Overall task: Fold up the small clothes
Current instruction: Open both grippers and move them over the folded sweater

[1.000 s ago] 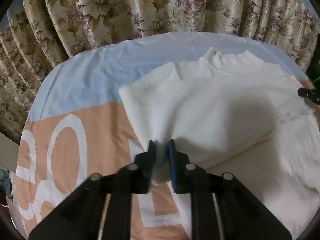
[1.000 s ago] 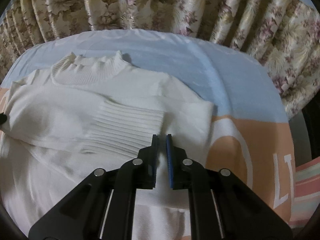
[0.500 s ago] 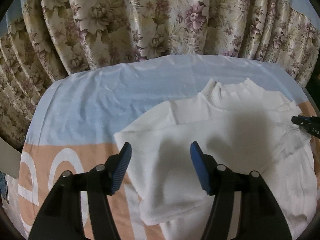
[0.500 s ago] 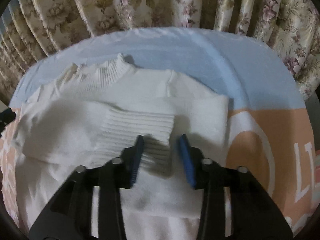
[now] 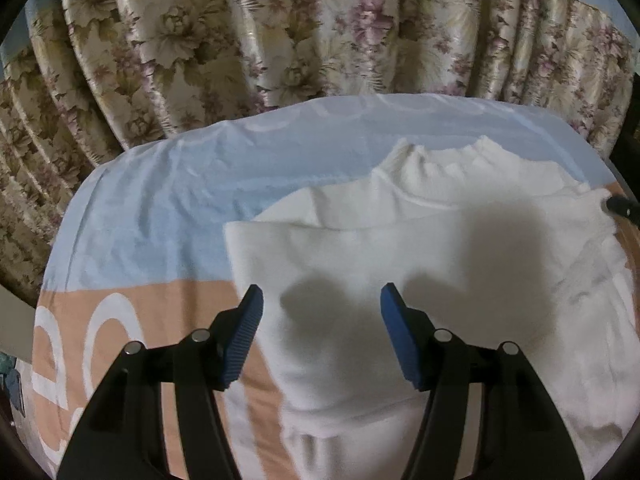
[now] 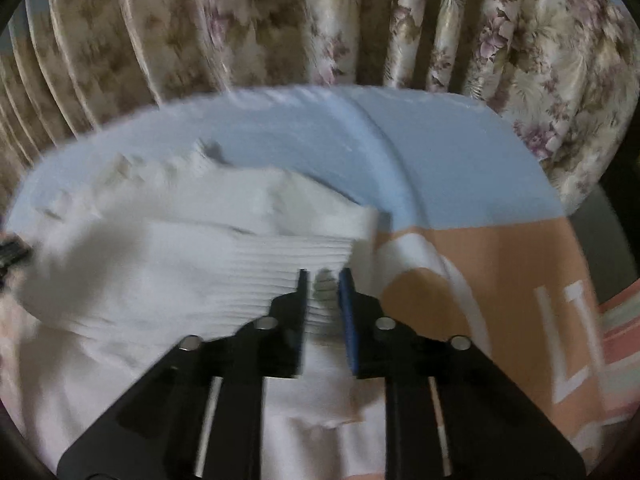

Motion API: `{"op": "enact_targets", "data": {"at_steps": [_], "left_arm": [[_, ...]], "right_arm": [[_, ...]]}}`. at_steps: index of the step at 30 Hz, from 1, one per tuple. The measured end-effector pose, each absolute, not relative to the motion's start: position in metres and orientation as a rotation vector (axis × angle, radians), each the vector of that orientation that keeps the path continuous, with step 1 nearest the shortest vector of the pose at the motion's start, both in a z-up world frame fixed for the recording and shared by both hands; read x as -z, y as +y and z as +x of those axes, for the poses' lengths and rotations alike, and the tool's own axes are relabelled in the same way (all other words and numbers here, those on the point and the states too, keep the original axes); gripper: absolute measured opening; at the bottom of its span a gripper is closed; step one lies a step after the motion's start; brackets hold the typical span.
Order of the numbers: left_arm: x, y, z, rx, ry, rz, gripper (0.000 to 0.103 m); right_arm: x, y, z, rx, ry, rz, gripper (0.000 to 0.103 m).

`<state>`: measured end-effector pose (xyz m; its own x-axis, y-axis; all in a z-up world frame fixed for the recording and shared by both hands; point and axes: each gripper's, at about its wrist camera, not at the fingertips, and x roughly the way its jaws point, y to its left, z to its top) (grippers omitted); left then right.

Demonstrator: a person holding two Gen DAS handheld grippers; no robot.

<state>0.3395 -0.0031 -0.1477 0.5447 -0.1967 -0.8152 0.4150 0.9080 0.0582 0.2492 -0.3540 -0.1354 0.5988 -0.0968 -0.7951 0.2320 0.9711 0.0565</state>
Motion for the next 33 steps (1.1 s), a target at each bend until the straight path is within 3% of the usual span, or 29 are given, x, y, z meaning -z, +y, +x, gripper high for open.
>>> {"op": "enact_targets", "data": {"at_steps": [4,11,18,20,21,26,33], "left_arm": [[0.147,-0.027,0.333,0.418,0.911,0.264,0.069],[0.177,-0.032,0.331,0.399,0.932,0.340,0.071],[0.178,-0.006,0.327,0.388,0.922,0.310,0.080],[0.177,-0.004,0.327,0.380,0.924,0.294,0.080],[0.174,-0.002,0.327,0.372,0.929,0.271,0.080],[0.159,-0.020,0.345,0.364,0.928,0.204,0.079],[0.176,-0.065,0.375,0.370,0.946,0.260,0.079]], "right_arm": [[0.128,-0.306,0.256,0.022,0.869,0.150,0.043],[0.175,-0.232,0.273,-0.120,0.971,-0.064,0.039],[0.170,-0.305,0.249,0.008,0.959,0.031,0.039],[0.167,-0.314,0.245,0.020,0.960,0.041,0.029],[0.166,-0.314,0.243,0.026,0.959,0.031,0.029],[0.156,-0.299,0.254,-0.001,0.911,0.080,0.047],[0.172,-0.247,0.318,-0.078,0.964,0.032,0.046]]}}
